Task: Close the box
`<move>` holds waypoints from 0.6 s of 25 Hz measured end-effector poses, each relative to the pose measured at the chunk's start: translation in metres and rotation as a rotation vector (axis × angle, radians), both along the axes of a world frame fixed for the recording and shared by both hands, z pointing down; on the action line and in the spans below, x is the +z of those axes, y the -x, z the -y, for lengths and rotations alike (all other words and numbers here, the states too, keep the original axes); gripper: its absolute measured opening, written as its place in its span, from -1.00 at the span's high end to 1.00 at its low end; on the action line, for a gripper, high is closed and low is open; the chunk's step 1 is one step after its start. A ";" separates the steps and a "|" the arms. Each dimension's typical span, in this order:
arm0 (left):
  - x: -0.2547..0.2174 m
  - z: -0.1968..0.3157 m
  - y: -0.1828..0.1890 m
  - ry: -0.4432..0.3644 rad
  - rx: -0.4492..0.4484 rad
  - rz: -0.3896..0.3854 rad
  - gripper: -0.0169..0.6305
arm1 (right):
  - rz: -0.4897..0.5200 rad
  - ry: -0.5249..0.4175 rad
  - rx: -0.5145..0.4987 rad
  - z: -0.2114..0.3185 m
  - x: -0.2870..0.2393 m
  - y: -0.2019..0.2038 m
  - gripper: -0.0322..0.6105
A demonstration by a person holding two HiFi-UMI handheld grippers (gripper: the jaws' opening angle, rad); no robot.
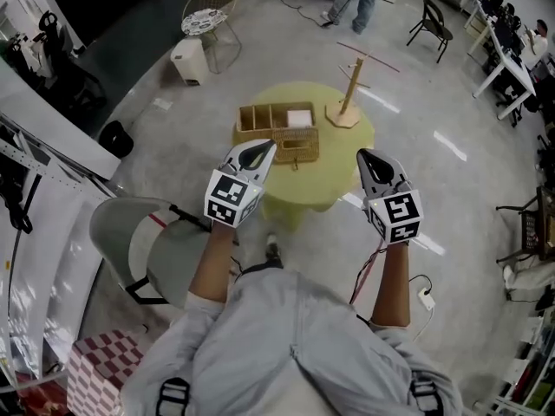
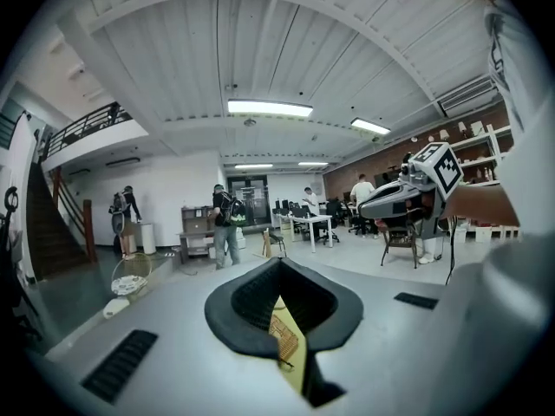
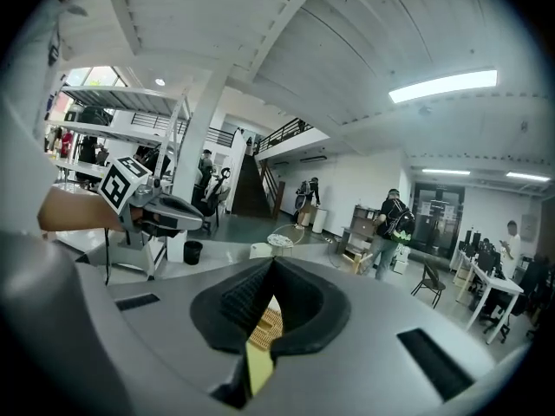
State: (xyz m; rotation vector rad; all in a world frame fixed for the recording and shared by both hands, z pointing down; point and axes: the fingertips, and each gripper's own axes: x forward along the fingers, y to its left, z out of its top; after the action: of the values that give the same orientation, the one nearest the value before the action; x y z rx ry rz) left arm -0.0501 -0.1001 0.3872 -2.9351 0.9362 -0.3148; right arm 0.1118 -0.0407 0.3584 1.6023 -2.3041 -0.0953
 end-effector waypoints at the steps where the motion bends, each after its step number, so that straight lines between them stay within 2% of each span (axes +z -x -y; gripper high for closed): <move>1: 0.004 0.010 -0.002 0.002 0.007 0.012 0.86 | -0.016 0.010 -0.001 0.010 0.003 0.000 0.85; 4: 0.018 0.037 -0.006 0.025 0.025 0.032 0.86 | -0.045 0.043 0.001 0.038 0.013 0.001 0.85; 10: 0.054 0.085 -0.016 0.078 0.055 0.057 0.86 | 0.038 0.134 -0.020 0.087 0.040 0.006 0.85; 15: 0.105 0.091 -0.014 0.168 0.082 0.093 0.86 | 0.030 0.172 0.018 0.101 0.076 0.009 0.85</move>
State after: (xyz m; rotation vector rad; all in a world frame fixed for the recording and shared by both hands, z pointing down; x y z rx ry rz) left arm -0.0360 -0.1910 0.4918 -3.0673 0.8128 -0.5461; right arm 0.1031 -0.1420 0.4346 1.5472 -2.2525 0.1285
